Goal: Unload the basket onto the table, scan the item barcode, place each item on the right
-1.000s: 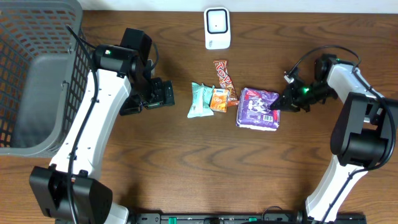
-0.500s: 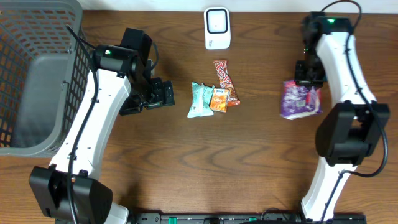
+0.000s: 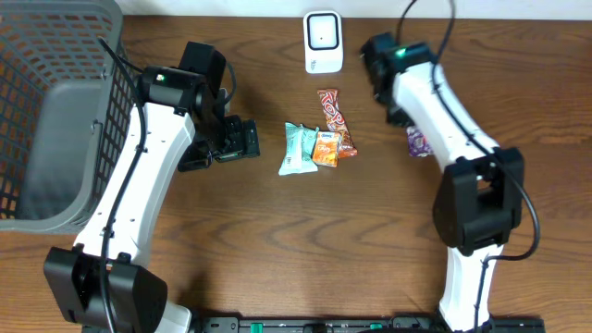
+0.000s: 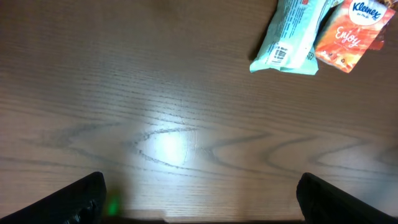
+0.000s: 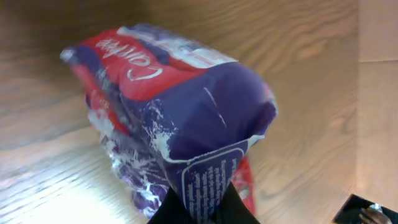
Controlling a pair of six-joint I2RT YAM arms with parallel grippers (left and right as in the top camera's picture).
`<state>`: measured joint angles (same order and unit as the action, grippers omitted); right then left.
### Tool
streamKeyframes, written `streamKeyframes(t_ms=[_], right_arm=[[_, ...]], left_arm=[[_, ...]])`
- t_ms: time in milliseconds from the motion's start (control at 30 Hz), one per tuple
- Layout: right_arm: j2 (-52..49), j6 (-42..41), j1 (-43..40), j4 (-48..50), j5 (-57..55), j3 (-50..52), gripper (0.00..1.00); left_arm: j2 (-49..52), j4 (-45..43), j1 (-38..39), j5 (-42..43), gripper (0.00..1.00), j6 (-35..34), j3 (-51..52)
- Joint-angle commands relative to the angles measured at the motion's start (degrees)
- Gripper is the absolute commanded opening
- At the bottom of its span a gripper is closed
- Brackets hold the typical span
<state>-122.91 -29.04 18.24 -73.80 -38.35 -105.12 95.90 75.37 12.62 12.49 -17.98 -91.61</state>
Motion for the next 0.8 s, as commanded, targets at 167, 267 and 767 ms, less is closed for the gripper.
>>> streamKeyframes(t_ms=[167,267,767], right_arm=[[0.7,1.2,7.3,7.4,17.3,5.3,0.15],[0.7,2.8,9.4,7.4,21.7,1.3,0.40],[0.7,17.4,-6.5,-6.3,34.1,-19.0,0.99]], left_arm=[[0.1,0.2,-0.2,-0.6,0.98,0.5,0.0],[0.1,0.2,-0.2,-0.6,0.98,0.5,0.0],[0.1,0.2,-0.2,-0.6,0.98,0.5,0.0]])
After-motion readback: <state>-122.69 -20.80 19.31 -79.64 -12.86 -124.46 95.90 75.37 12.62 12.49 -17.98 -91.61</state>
